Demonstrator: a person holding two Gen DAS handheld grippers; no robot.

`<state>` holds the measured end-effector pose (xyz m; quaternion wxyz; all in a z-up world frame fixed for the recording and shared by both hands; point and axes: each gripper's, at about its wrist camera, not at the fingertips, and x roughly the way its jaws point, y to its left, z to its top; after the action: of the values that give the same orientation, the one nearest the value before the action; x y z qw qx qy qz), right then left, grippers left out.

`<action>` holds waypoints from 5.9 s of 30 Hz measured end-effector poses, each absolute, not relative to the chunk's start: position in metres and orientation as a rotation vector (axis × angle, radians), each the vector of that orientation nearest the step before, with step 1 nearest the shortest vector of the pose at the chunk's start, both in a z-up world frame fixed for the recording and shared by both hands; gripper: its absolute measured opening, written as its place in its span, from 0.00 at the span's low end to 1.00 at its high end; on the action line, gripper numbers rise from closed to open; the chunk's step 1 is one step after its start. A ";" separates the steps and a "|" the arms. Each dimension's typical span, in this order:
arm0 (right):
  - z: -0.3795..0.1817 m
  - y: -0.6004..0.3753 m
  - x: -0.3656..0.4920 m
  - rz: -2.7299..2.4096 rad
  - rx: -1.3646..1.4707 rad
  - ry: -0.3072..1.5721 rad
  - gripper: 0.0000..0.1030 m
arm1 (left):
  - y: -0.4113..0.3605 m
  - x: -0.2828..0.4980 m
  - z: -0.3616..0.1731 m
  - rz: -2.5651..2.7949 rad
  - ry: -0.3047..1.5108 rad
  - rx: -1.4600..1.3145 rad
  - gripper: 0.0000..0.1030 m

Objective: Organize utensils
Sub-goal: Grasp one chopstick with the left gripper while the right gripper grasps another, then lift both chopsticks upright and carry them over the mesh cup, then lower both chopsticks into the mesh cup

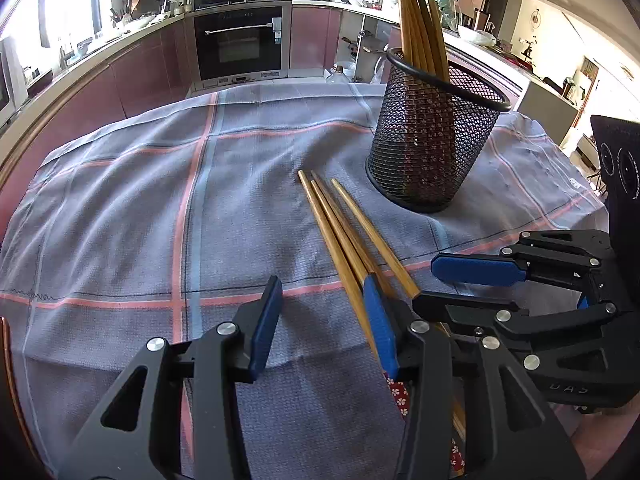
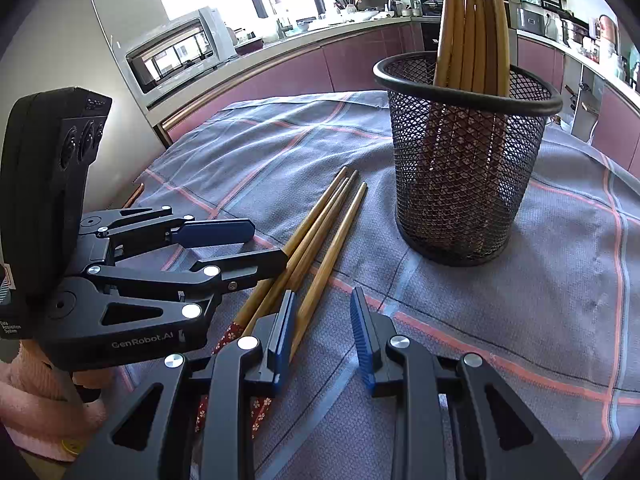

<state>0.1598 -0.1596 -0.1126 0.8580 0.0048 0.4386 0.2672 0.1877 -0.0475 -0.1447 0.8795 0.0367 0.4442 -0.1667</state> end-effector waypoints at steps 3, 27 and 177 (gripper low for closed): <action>-0.113 -0.162 0.159 0.562 0.014 0.921 0.25 | -0.047 0.188 -0.145 -0.345 0.928 0.076 0.39; -0.111 -0.156 0.166 0.540 -0.012 0.917 0.25 | -0.042 0.195 -0.149 -0.311 0.937 0.072 0.27; 0.022 -0.248 0.197 0.476 0.096 0.516 0.05 | -0.096 0.230 0.019 -0.541 0.672 0.035 0.07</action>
<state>0.1971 -0.2475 0.0216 0.9378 0.0471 0.2528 0.2332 0.2304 -0.0959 0.0188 0.9082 0.0170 0.3258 -0.2620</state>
